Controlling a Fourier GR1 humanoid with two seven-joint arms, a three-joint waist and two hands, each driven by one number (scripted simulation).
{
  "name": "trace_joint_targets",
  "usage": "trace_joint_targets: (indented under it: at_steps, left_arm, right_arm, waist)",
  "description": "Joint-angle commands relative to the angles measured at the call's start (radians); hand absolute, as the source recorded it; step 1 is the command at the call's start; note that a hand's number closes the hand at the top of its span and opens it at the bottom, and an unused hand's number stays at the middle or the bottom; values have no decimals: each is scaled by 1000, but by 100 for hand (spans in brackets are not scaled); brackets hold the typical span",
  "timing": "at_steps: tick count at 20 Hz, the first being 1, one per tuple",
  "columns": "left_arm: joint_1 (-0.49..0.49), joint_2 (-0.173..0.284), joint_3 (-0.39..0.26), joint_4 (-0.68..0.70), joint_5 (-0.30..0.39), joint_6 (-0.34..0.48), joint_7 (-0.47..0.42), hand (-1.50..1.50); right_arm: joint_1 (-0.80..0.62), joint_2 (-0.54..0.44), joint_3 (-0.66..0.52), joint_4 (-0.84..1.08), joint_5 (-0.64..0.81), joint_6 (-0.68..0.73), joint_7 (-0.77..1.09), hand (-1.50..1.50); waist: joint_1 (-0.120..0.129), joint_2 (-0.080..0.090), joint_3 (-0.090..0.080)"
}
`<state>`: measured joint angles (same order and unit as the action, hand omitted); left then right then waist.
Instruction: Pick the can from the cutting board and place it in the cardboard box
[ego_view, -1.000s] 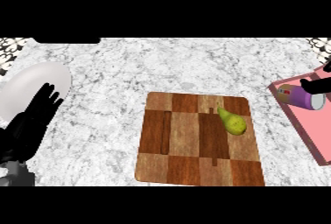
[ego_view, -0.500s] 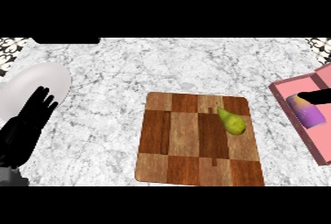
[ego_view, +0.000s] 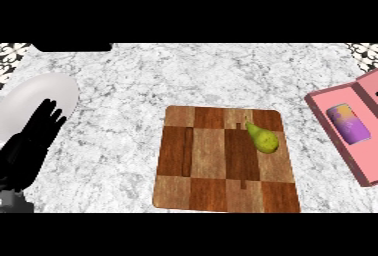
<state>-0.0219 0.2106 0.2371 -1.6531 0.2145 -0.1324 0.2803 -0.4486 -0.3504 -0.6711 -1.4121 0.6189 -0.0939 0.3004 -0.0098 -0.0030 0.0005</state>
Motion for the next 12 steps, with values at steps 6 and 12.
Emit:
trace_joint_targets:
  at_steps: [6, 12]
  left_arm:
    - [-39, -4, 7, 72, -17, -7, -58, 0]
    - [3, -1, 20, 26, 5, -12, -10, 0]
  right_arm:
    - [166, -58, -182, -130, -273, 74, -10, -150]
    - [293, -152, -277, -81, -440, 206, -138, -150]
  waist:
    - [2, 2, -1]
    - [6, 2, 0]
